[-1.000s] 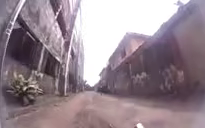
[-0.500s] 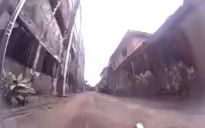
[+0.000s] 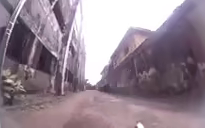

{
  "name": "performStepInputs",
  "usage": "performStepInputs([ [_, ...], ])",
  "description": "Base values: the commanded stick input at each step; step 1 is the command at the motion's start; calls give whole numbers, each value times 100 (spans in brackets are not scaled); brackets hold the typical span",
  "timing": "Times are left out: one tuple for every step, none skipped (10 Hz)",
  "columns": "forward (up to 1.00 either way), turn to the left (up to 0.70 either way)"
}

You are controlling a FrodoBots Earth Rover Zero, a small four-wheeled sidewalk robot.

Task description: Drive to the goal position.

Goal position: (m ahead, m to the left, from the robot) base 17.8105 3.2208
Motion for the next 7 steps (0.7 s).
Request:
performStepInputs([
  [84,6],
  [85,5],
  [84,4],
  [84,2],
  [84,0],
  [85,5],
  [84,5],
])
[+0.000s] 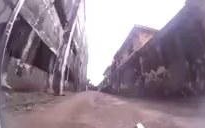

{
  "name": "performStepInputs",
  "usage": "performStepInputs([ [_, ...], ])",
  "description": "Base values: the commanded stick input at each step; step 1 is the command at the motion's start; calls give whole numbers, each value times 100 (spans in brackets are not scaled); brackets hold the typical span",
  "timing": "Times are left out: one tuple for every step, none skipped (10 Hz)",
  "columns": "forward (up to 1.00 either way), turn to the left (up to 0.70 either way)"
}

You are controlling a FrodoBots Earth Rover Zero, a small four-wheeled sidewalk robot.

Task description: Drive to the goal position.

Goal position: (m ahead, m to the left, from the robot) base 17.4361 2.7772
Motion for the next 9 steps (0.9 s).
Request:
performStepInputs([
  [84,4],
  [84,6],
  [84,6],
  [84,4],
  [84,0],
  [84,2],
  [85,5],
  [85,6],
  [85,6],
])
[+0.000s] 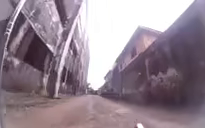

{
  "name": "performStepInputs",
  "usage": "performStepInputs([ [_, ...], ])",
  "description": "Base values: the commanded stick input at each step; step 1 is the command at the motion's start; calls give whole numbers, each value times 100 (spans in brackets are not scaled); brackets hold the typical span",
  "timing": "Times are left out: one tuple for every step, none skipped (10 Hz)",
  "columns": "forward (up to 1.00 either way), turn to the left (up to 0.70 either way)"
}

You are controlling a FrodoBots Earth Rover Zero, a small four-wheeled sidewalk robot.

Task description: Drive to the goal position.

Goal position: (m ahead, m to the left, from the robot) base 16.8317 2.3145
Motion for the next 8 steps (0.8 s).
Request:
performStepInputs([
  [84,5],
  [85,6],
  [84,2],
  [84,2],
  [84,6],
  [84,5],
  [84,6],
  [84,6],
])
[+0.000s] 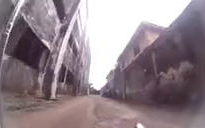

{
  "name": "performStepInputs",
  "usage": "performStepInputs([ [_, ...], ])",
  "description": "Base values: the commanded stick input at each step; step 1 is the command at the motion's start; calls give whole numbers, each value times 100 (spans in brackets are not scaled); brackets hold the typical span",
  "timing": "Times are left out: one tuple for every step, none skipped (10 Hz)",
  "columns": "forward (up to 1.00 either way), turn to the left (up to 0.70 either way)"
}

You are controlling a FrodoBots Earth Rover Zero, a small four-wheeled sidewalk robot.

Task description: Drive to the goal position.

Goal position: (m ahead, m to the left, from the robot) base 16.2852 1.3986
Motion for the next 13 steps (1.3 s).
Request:
performStepInputs([
  [84,6],
  [85,6],
  [84,6],
  [84,6],
  [84,6],
  [84,6],
  [84,6],
  [84,6],
  [84,6],
  [84,6],
  [84,6],
  [84,6],
  [84,6],
])
